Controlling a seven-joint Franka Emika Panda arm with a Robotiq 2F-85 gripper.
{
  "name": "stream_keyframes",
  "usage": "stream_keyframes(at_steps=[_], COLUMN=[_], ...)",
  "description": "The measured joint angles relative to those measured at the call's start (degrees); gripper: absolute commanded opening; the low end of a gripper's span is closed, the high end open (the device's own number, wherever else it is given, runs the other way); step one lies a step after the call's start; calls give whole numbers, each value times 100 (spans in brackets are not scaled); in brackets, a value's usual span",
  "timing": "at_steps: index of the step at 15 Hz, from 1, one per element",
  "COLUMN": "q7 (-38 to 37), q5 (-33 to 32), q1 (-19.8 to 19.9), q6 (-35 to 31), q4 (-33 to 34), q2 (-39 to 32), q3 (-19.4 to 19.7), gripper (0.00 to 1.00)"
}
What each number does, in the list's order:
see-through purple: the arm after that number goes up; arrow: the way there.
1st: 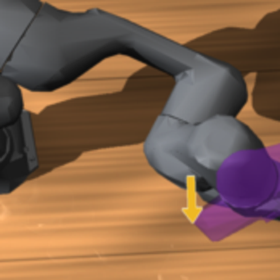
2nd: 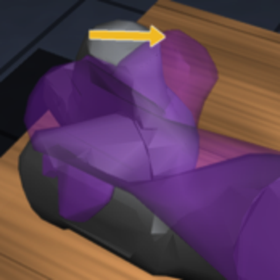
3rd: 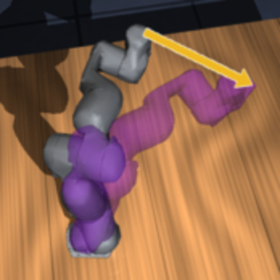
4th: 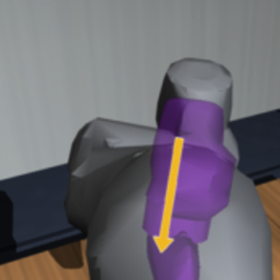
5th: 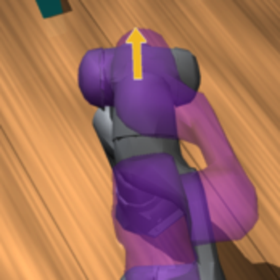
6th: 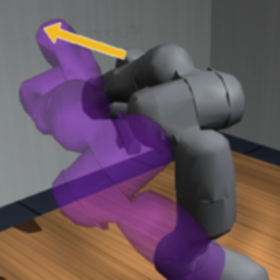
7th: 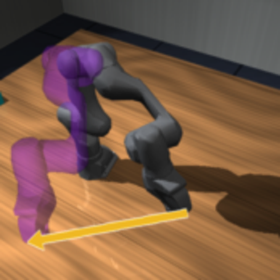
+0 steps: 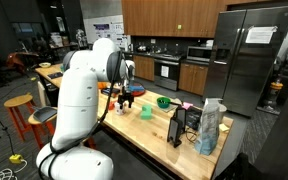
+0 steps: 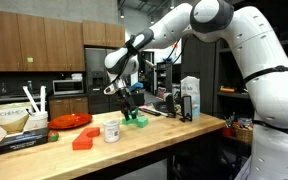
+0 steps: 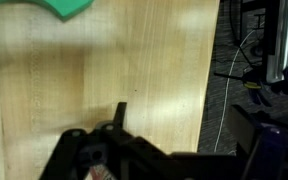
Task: Push the white tin to left
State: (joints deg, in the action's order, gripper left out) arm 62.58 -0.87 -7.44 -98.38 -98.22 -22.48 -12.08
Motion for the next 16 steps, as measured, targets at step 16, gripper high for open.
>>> stream_keyframes(at_steps=[16], q7=[208], q5=[-62], q1=[-512], q6=[-823], q4=[470], q2=[-550], q3=[-323], gripper=[100])
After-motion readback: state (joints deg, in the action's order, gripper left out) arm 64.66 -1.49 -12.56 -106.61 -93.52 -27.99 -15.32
